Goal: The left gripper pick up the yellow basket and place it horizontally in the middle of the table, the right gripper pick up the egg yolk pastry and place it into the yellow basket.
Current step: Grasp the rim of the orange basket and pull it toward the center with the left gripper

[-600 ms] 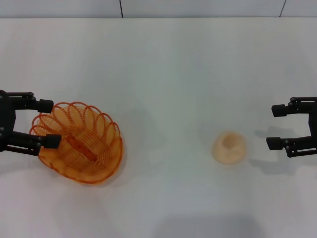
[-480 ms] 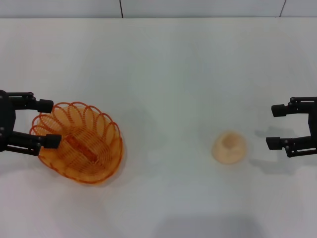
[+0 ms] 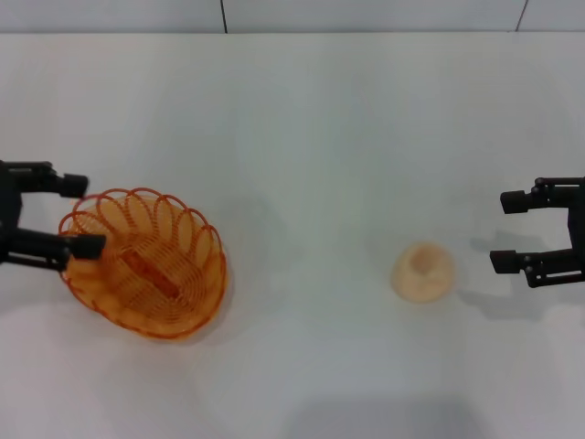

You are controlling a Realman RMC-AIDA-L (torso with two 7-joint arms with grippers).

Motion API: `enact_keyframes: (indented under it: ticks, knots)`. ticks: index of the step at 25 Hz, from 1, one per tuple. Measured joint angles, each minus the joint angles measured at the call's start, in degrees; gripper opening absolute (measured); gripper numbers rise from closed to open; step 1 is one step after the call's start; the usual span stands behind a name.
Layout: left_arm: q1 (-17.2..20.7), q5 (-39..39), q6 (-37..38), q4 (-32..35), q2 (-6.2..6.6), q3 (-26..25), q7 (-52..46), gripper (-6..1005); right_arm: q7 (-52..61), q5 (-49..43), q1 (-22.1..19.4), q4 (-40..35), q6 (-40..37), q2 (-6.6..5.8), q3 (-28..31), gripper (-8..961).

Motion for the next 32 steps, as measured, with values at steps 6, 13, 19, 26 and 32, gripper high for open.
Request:
enact_keyframes:
  ticks: [6, 13, 19, 26, 32]
  knots:
    - [-3.3, 8.6, -0.8, 0.0, 1.73, -4.2, -4.0, 889, 0.0, 0.2, 0.0, 0.2, 0.3, 0.15, -0.1, 781]
    - [-8.3, 22.2, -2.1, -0.4, 3.11, -9.2, -5.5, 890, 0.3, 0.3, 0.0, 0.6, 0.4, 0.23, -0.4, 781]
    - [-10.8, 30.2, -6.1, -1.7, 3.41, -9.5, -5.9, 890, 0.4, 0.8, 0.0, 0.9, 0.5, 0.25, -0.4, 780]
    - [-12.2, 31.4, -10.2, -3.8, 1.47, -8.2, -5.1, 889, 0.5, 2.1, -0.1, 1.5, 0.3, 0.25, -0.4, 780]
    - [-12.8, 31.7, -14.7, -8.1, -0.27, -5.8, -4.7, 889, 0.5, 2.4, -0.4, 1.5, -0.1, 0.25, -0.4, 779]
